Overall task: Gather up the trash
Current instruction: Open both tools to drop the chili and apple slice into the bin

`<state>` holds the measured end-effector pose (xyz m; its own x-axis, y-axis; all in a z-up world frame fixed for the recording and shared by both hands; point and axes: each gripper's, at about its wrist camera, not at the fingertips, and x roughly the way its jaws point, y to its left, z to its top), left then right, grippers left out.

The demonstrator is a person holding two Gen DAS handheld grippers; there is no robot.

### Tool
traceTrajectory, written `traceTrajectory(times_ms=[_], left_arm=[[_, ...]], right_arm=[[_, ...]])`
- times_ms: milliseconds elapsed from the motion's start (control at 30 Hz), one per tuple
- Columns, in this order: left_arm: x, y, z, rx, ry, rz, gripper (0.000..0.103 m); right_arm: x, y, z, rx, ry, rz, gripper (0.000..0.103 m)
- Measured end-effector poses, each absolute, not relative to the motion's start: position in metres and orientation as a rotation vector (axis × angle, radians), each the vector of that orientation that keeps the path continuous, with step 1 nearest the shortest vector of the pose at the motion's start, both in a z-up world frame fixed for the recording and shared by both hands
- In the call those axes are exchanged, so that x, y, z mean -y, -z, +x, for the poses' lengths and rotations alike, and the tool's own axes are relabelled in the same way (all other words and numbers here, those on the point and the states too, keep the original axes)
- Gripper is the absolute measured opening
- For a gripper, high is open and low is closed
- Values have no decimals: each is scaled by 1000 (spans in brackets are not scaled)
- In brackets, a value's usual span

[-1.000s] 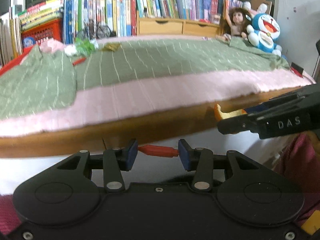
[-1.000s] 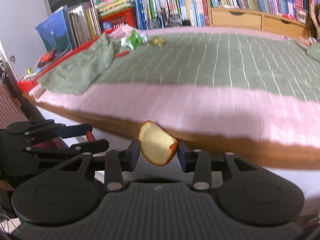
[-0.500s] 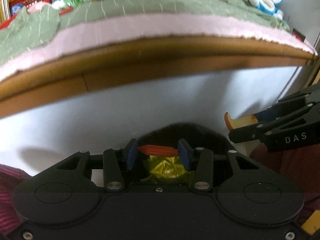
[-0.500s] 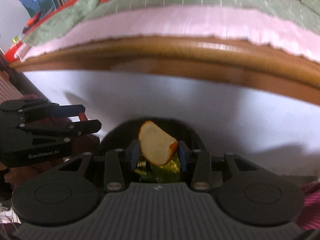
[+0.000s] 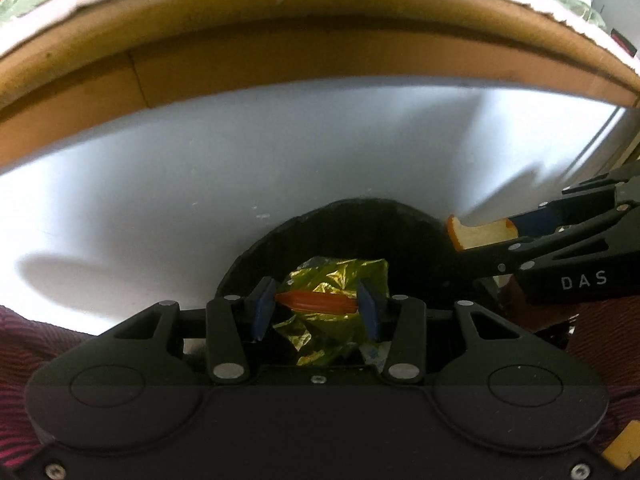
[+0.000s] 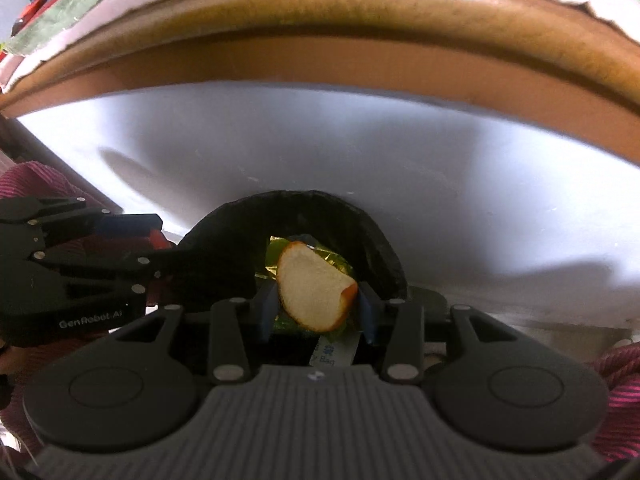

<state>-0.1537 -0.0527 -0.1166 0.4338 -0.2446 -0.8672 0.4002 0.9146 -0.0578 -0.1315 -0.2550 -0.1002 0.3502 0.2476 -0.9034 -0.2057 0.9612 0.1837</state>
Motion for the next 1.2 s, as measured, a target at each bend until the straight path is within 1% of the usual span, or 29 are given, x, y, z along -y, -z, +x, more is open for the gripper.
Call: traceTrajectory(times_ms=[567,933,1000,1133,1200], left_arm=[[57,151,-144,-1176,408,160,42],[64,161,-143,-1234,410,156,42],[64,162,-143,-1243,411,156,43],[63,165,-143,-1256,413,159,45],[63,166,-143,-1258,412,162,52]], right_arm=[[243,121,-126,-1261,-322,45,51],[244,127,-127,-1295,-309,75,51],[244,130,-126,-1300,-307,78,53],[244,133,-126,-1304,-305,85,60],[245,133,-126,-1303,-303,82,64]])
